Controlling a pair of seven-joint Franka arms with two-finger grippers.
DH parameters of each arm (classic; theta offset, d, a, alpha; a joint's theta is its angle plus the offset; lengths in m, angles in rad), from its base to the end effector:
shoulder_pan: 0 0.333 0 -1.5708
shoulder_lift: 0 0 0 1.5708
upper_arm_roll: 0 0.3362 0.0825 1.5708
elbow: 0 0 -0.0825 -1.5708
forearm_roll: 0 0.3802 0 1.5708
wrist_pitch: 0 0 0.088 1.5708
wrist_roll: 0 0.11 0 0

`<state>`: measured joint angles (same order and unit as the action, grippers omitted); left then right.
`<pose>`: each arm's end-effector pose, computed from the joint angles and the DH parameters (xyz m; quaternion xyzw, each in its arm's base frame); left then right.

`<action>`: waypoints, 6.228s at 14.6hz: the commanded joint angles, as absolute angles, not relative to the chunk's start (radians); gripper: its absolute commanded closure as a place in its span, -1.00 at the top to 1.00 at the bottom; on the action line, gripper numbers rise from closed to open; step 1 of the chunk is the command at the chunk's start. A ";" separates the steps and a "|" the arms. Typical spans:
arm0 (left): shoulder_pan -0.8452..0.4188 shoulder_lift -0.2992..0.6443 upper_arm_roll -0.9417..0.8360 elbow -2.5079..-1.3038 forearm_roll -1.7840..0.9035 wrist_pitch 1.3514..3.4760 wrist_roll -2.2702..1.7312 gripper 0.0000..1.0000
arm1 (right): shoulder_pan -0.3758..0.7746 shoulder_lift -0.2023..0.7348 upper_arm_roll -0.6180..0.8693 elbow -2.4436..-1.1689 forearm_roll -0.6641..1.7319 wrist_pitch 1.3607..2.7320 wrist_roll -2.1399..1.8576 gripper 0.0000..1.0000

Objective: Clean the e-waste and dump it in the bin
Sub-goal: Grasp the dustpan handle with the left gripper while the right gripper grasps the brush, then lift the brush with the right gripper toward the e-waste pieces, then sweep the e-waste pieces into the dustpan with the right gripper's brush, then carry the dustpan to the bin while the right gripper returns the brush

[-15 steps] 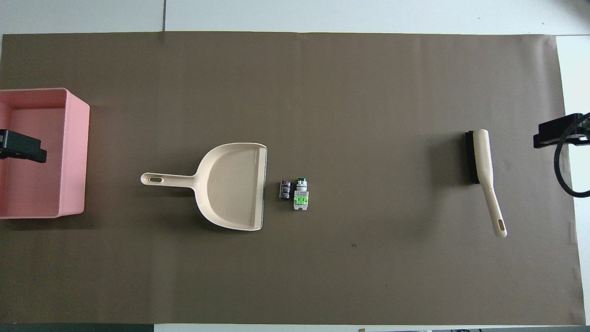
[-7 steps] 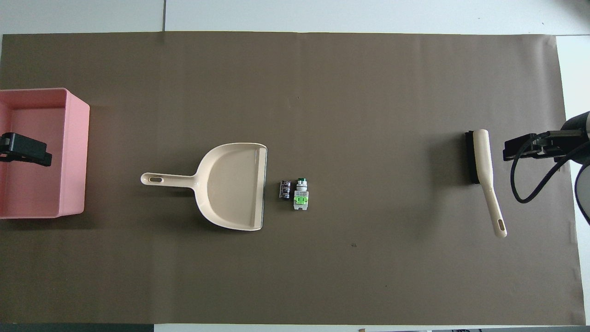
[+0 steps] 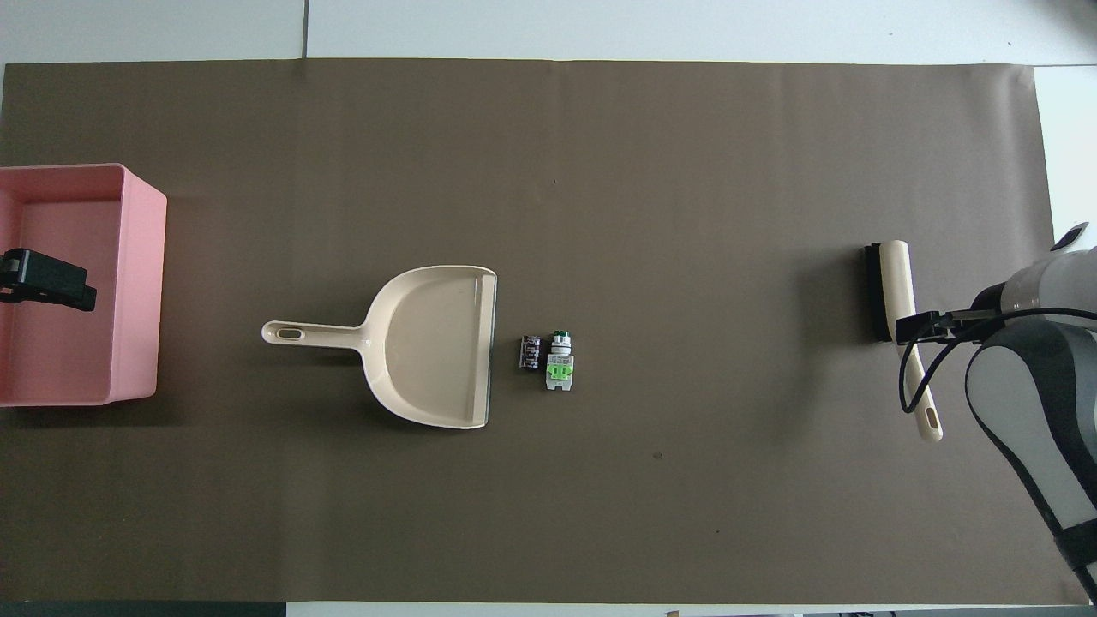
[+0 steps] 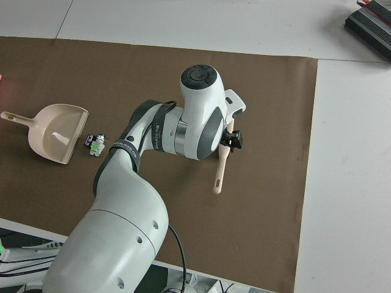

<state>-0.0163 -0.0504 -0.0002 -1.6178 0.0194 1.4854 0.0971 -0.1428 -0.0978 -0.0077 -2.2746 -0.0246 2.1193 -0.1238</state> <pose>0.5240 -0.0064 0.6399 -0.9975 0.0563 0.0413 0.0080 0.4846 -0.0747 0.4120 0.9995 -0.0066 -0.0298 0.0059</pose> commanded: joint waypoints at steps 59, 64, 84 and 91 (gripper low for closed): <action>-0.517 0.097 -0.011 -2.160 0.439 2.031 0.903 -1.00 | 0.741 0.212 0.094 -2.096 0.129 2.216 0.819 -1.00; -0.517 0.094 -0.011 -2.172 0.439 2.048 0.954 -1.00 | 0.741 0.259 0.104 -2.000 0.438 2.331 0.644 -1.00; -0.244 0.044 -0.006 -2.091 0.115 2.091 1.363 -1.00 | 0.172 -0.178 0.092 -2.028 0.114 1.697 0.369 -1.00; 0.006 0.066 -0.006 -1.860 0.057 1.902 1.643 -1.00 | -0.162 -0.114 0.094 -2.128 -0.003 1.747 -0.056 -1.00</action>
<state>-0.0573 0.0529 0.0003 -1.9454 0.0888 1.9718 1.5726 -0.0905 -0.1444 0.0737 -2.1061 0.0270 1.7006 0.0404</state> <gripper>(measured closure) 0.670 0.749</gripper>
